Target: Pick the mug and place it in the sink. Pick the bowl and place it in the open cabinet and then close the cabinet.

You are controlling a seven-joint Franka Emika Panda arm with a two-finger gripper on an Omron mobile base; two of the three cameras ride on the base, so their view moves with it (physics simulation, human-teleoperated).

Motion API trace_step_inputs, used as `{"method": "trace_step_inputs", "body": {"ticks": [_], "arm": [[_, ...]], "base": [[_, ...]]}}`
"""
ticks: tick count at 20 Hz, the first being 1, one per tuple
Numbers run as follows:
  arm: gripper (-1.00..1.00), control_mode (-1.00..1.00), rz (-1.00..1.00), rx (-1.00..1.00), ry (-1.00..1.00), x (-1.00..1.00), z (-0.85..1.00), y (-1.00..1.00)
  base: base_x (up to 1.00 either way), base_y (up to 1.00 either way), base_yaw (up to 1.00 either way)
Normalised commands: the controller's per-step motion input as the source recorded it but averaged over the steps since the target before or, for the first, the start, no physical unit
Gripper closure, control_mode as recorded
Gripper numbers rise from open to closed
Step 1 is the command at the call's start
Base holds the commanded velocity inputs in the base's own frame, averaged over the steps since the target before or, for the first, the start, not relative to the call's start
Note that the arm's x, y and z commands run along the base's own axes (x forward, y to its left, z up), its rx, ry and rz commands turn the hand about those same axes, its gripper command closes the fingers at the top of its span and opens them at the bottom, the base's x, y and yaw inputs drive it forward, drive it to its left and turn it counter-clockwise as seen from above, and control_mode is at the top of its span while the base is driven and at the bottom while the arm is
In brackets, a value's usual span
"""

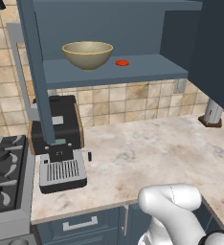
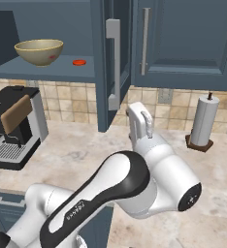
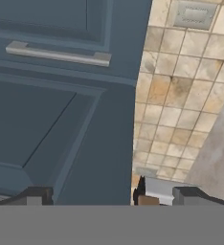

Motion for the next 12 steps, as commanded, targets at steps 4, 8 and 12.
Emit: {"method": "trace_step_inputs", "body": {"ticks": [4,8,12], "arm": [[-1.00,-1.00,0.00,0.00,0.00,0.00,0.00,0.10],[-1.00,-1.00,0.00,0.00,0.00,0.03,0.00,0.16],[-1.00,-1.00,0.00,0.00,0.00,0.06,0.01,0.21]], "base": [[0.00,0.00,0.00],[0.00,0.00,0.00],[0.00,0.00,0.00]]}}
